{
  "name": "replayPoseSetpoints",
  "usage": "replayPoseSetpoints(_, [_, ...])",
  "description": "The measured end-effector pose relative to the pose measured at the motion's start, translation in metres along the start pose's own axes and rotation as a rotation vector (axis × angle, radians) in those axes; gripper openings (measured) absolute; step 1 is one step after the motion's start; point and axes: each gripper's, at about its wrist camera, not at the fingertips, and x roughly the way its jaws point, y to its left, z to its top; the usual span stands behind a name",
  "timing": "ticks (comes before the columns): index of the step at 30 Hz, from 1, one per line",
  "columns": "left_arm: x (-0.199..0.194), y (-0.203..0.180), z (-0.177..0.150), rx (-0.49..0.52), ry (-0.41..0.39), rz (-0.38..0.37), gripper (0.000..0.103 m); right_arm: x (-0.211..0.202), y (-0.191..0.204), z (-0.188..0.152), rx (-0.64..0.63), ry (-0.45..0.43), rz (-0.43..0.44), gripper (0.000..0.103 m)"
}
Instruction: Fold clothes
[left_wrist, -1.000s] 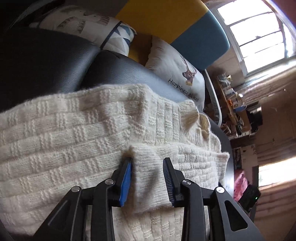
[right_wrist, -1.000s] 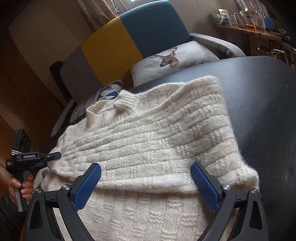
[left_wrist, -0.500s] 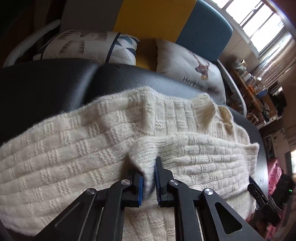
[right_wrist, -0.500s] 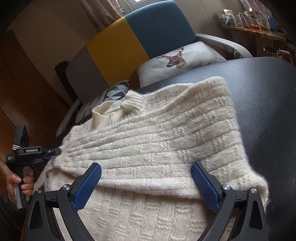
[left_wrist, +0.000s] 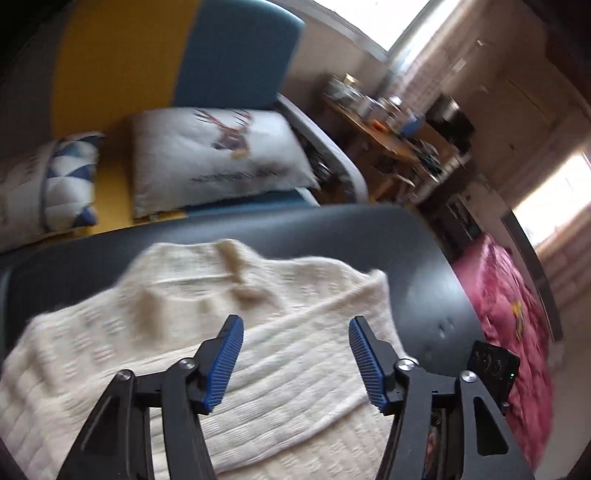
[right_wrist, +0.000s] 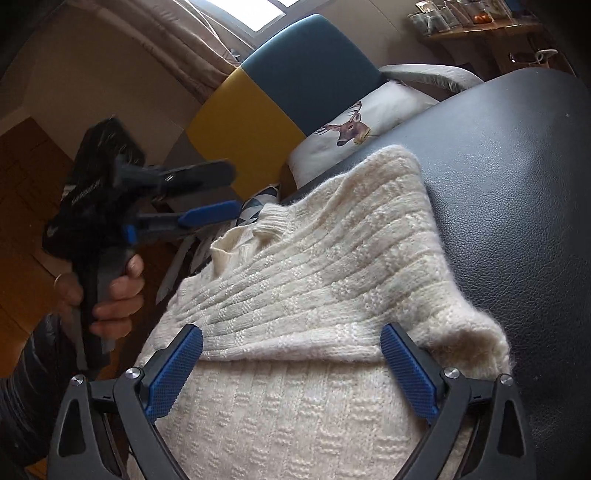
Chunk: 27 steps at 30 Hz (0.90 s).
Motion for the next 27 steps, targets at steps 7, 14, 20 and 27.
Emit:
replayPoseSetpoints(7, [0.096,-0.049,0.055,0.181,0.184,-0.128,0.078,-0.005,-0.008,0.0,0.029,-0.023,0.068,0.1])
replayPoseSetpoints(14, [0.148,-0.066,0.067,0.317,0.38,-0.169,0.077,-0.006,-0.01,0.0,0.036,-0.031,0.088,0.1])
replayPoseSetpoints(20, [0.171,-0.074,0.06,0.349,0.421,-0.187,0.007,-0.007,-0.012,0.0,0.044,-0.043,0.102,0.1])
replayPoseSetpoints(27, [0.171,-0.053,0.049,0.344,0.277,-0.17,0.007,-0.006,-0.013,0.002,0.044,-0.046,0.097,0.1])
